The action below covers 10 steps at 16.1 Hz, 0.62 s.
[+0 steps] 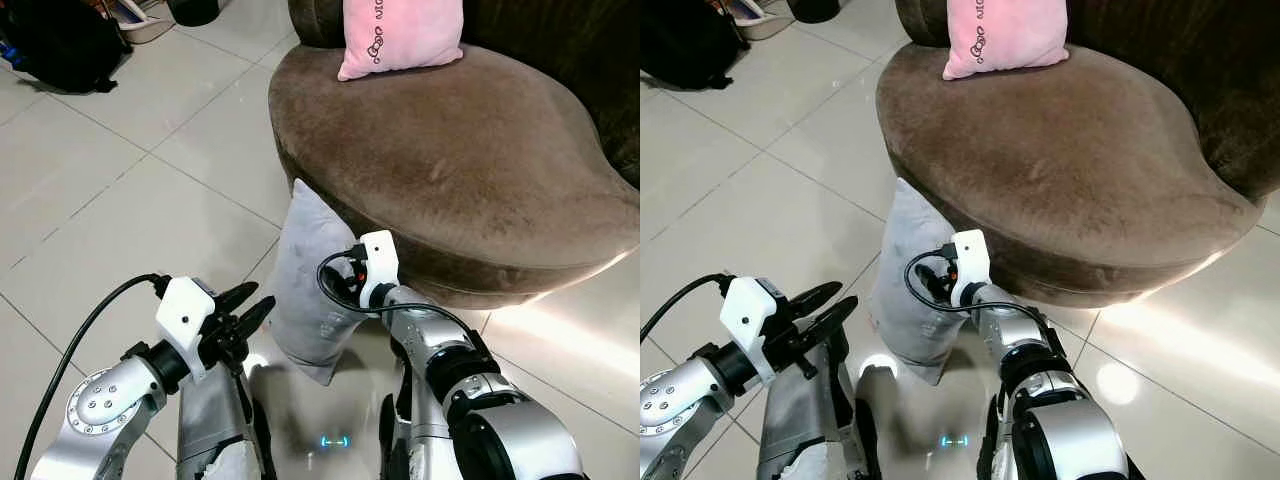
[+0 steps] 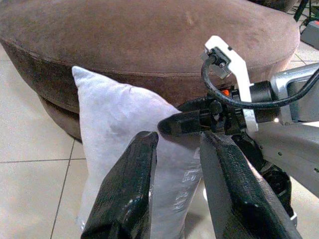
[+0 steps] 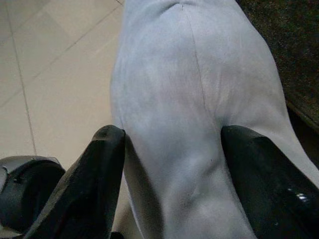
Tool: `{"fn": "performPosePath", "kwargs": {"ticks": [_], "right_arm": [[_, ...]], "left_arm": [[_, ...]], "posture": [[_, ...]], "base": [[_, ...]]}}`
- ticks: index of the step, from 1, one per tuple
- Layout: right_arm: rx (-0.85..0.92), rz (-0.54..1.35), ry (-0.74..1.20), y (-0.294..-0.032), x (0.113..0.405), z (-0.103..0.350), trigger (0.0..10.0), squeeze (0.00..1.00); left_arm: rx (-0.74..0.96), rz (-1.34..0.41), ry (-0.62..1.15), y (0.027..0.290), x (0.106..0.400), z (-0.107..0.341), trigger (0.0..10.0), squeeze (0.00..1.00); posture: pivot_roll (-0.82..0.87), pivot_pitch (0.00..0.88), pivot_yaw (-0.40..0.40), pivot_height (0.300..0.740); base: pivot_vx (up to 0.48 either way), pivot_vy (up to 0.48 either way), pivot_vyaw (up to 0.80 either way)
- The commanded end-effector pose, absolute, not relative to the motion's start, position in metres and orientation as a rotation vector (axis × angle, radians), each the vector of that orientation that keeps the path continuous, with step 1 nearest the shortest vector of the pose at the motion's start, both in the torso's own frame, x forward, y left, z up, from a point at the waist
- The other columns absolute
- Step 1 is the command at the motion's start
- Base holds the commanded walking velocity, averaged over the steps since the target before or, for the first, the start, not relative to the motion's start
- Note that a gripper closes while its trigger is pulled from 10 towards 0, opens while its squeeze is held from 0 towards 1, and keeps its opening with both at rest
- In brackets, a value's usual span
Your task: Move the pillow to the sofa from floor
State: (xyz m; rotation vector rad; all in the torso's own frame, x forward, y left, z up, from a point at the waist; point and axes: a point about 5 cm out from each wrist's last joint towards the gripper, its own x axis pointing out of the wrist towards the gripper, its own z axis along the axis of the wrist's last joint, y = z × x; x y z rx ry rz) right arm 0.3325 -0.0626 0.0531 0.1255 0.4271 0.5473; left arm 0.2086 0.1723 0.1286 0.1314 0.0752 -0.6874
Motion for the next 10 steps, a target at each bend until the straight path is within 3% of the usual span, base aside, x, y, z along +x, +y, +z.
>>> {"fn": "performPosePath", "kwargs": {"ticks": [1,10], "right_arm": [[0.105,0.565,0.479,-0.056,0.322,0.040,0.0,0.00],[-0.001,0.602,0.466,-0.042,0.314,0.035,0.0,0.00]], "left_arm": [[0.150,-0.690,0.085,0.174,0.207,0.128,10.0,0.00],[0.167,-0.686,0.082,0.175,0.209,0.128,10.0,0.00]], "posture": [[0.12,0.241,0.036,0.466],[0.12,0.230,0.035,0.466]], "base": [[0.000,0.000,0.00],[0.000,0.000,0.00]]}}
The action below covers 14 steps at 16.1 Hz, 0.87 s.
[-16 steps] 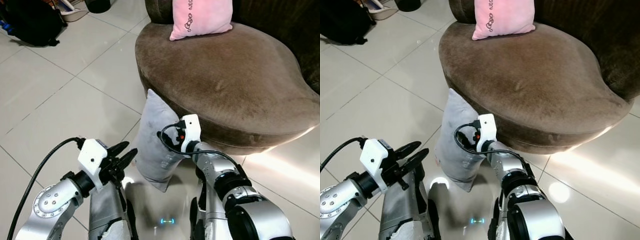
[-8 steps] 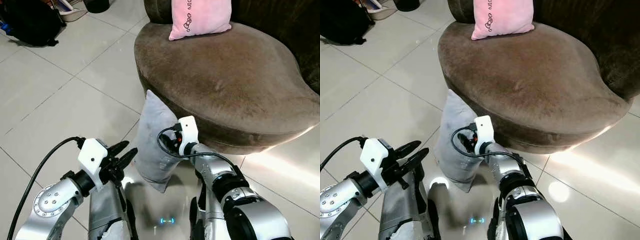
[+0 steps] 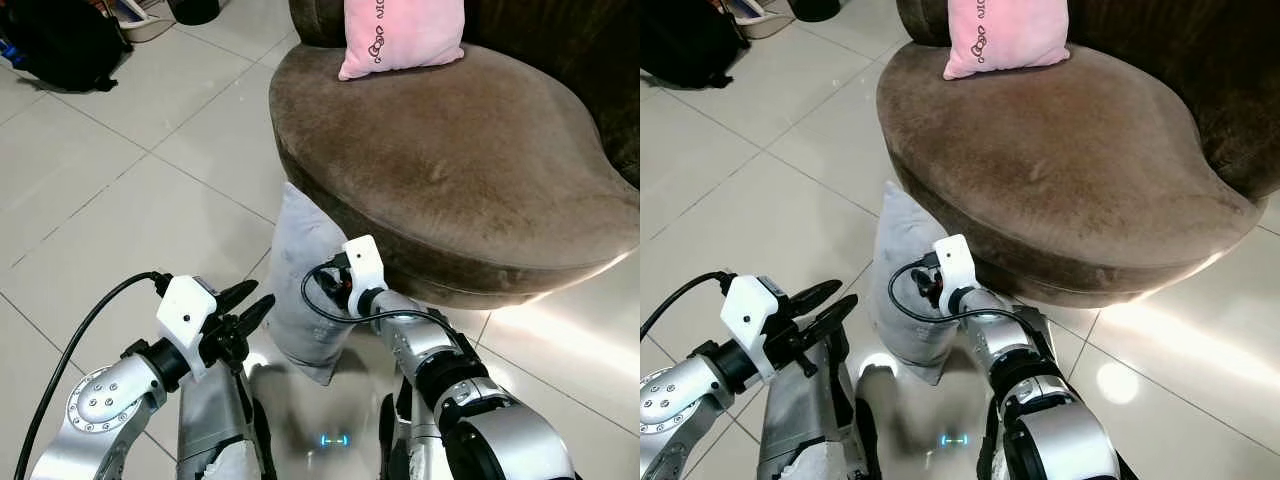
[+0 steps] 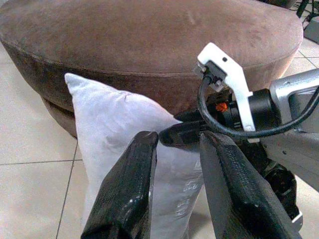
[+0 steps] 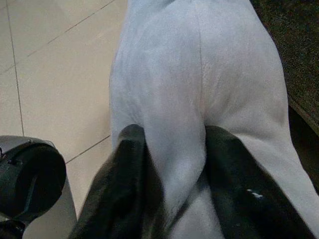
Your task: Move the pillow to the sofa from floor
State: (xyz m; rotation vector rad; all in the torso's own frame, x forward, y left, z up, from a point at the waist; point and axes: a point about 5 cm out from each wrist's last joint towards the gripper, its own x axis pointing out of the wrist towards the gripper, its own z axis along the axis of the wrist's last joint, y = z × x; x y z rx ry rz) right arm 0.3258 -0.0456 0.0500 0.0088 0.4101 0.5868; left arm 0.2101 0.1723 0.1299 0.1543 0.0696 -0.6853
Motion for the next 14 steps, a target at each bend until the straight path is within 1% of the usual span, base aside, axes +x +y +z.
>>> {"fn": "performPosePath", "kwargs": {"ticks": [1,5,8,11,14], "right_arm": [[-0.003,0.602,0.466,-0.041,0.313,0.035,0.0,0.00],[0.000,0.617,0.461,-0.037,0.310,0.034,0.0,0.00],[0.052,0.618,0.450,-0.035,0.310,0.034,0.0,0.00],[0.086,0.650,0.383,-0.034,0.315,0.045,0.0,0.00],[0.047,0.685,0.250,-0.035,0.318,0.061,0.0,0.00]], "left_arm": [[0.168,-0.685,0.081,0.175,0.209,0.128,10.0,0.00],[0.168,-0.680,0.079,0.174,0.212,0.126,10.0,0.00],[0.166,-0.660,0.065,0.171,0.216,0.125,10.0,0.00],[0.162,-0.656,0.050,0.168,0.226,0.125,10.0,0.00],[0.126,-0.632,0.037,0.167,0.224,0.120,10.0,0.00]], "posture": [[0.12,0.228,0.035,0.466],[0.12,0.217,0.028,0.466],[0.12,0.192,0.026,0.466],[0.11,0.180,0.023,0.466],[0.07,0.123,0.018,0.466]], "base": [[0.000,0.000,0.00],[0.000,0.000,0.00],[0.000,0.000,0.00],[0.000,0.000,0.00],[0.000,0.000,0.00]]}}
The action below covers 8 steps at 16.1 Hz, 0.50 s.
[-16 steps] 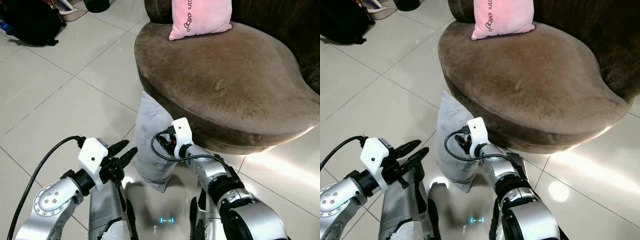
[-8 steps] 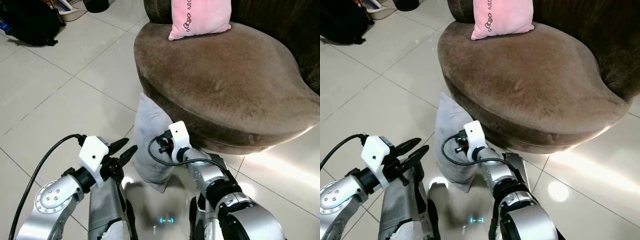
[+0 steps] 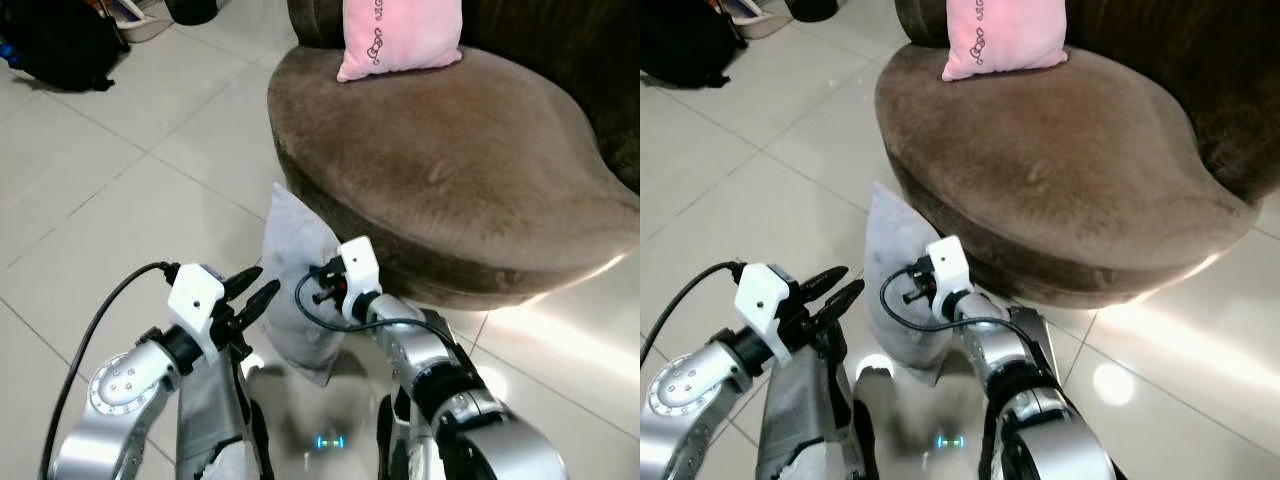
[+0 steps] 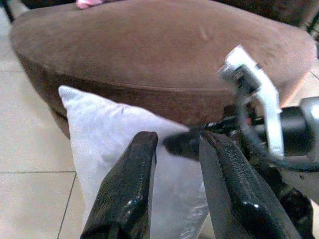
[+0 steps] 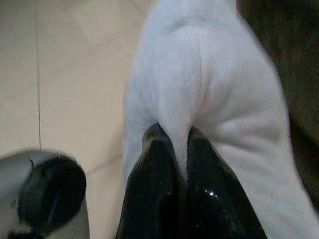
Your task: Move the pillow to the sofa from floor
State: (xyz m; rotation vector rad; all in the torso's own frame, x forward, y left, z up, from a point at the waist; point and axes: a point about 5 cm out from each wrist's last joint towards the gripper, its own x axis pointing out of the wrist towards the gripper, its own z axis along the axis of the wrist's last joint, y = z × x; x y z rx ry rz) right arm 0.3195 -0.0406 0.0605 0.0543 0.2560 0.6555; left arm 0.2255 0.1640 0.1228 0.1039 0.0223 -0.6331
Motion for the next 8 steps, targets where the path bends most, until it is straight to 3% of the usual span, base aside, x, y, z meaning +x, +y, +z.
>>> {"fn": "performPosePath", "kwargs": {"ticks": [1,5,8], "right_arm": [[0.078,0.672,0.184,-0.039,0.322,0.074,0.0,0.00],[0.231,0.512,-0.107,-0.077,0.338,0.152,0.0,0.00],[0.257,0.198,-0.401,-0.121,0.345,0.243,0.0,0.00]], "left_arm": [[0.105,-0.627,0.033,0.164,0.222,0.119,10.0,0.00],[0.051,-0.656,-0.024,0.147,0.225,0.119,10.0,0.00],[0.030,-0.700,-0.088,0.130,0.239,0.124,10.0,0.00]], "posture": [[0.06,0.106,0.018,0.466],[-0.01,0.046,0.027,0.466],[-0.05,0.020,0.041,0.466]], "base": [[0.000,0.000,0.00],[0.000,0.000,0.00],[0.000,0.000,0.00]]}}
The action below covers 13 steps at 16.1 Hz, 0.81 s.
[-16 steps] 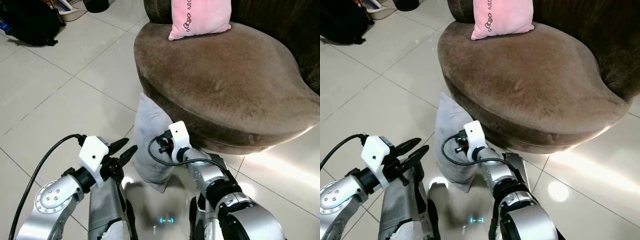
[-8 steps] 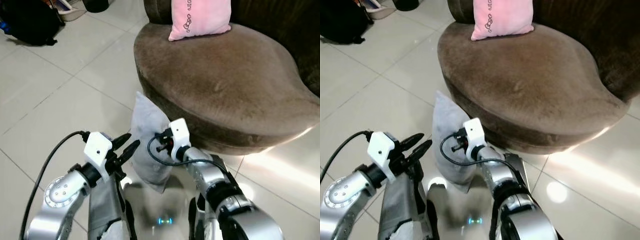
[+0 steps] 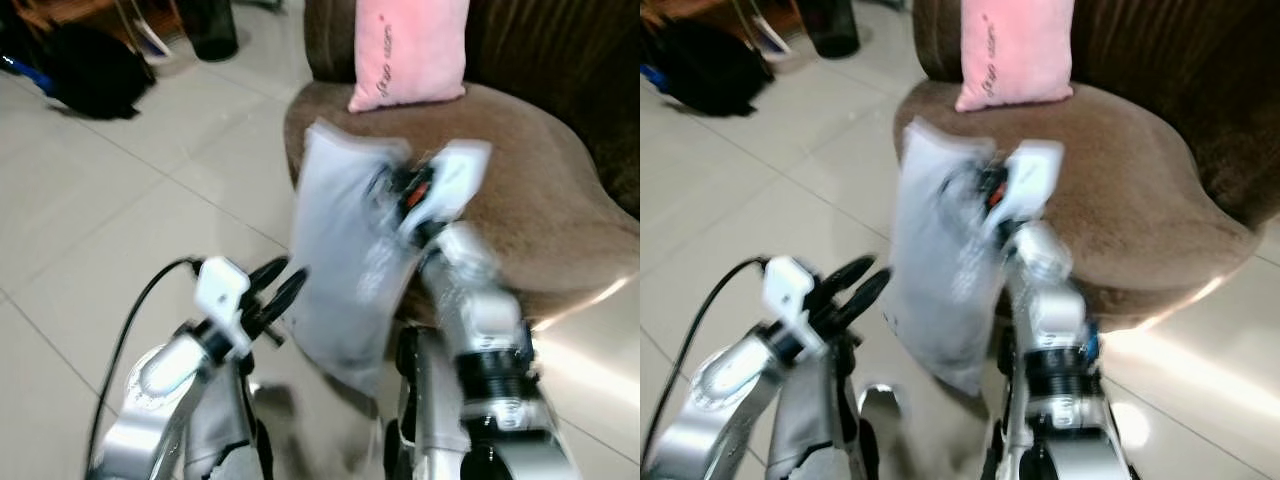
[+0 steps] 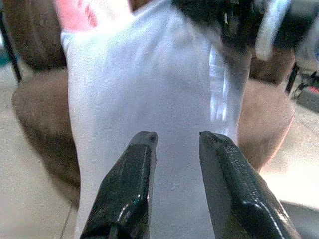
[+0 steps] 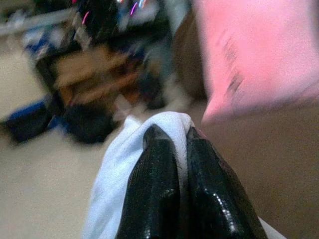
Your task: Move the pillow to the sofa from floor
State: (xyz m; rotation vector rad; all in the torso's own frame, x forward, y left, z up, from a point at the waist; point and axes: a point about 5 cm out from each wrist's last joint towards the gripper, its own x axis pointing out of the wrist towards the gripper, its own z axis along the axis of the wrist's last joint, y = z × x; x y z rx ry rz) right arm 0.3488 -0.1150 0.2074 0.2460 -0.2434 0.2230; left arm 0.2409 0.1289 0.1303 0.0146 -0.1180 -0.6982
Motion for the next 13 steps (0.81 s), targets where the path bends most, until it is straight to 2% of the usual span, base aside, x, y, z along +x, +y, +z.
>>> {"fn": "performPosePath", "kwargs": {"ticks": [1,3,5,6,9,11,13], "right_arm": [[0.276,0.147,-0.454,-0.130,0.344,0.266,0.0,0.00],[0.349,0.089,-0.530,-0.147,0.338,0.305,0.0,0.00],[0.336,0.057,-0.577,-0.161,0.331,0.327,0.0,0.00],[0.274,0.021,-0.569,-0.166,0.328,0.332,10.0,0.00],[0.251,0.091,-0.504,-0.165,0.319,0.315,10.0,0.00],[0.265,0.102,-0.441,-0.160,0.314,0.294,10.0,0.00],[0.271,0.093,-0.423,-0.156,0.314,0.295,10.0,0.00]], "left_arm": [[0.032,-0.693,-0.105,0.131,0.244,0.123,10.0,0.00],[0.026,-0.683,-0.153,0.130,0.250,0.129,10.0,0.00],[0.031,-0.641,-0.201,0.133,0.260,0.143,10.0,0.00],[0.038,-0.598,-0.230,0.135,0.265,0.155,10.0,0.00],[0.074,-0.497,-0.239,0.135,0.272,0.177,10.0,0.00],[0.059,-0.435,-0.258,0.136,0.275,0.185,10.0,0.00],[0.075,-0.389,-0.255,0.136,0.280,0.189,10.0,0.00]], "posture": [[-0.05,0.024,0.041,0.466],[-0.06,0.001,0.037,0.466],[-0.06,0.000,0.028,0.466],[-0.06,0.000,0.027,0.466],[-0.06,0.000,0.018,0.471],[-0.05,0.000,0.016,0.491],[-0.05,0.000,0.011,0.511]], "base": [[0.000,0.000,0.00],[0.000,0.000,0.00],[0.000,0.000,0.00],[0.000,0.000,0.00],[0.000,0.000,0.00],[0.000,0.000,0.00],[0.000,0.000,0.00]]}}
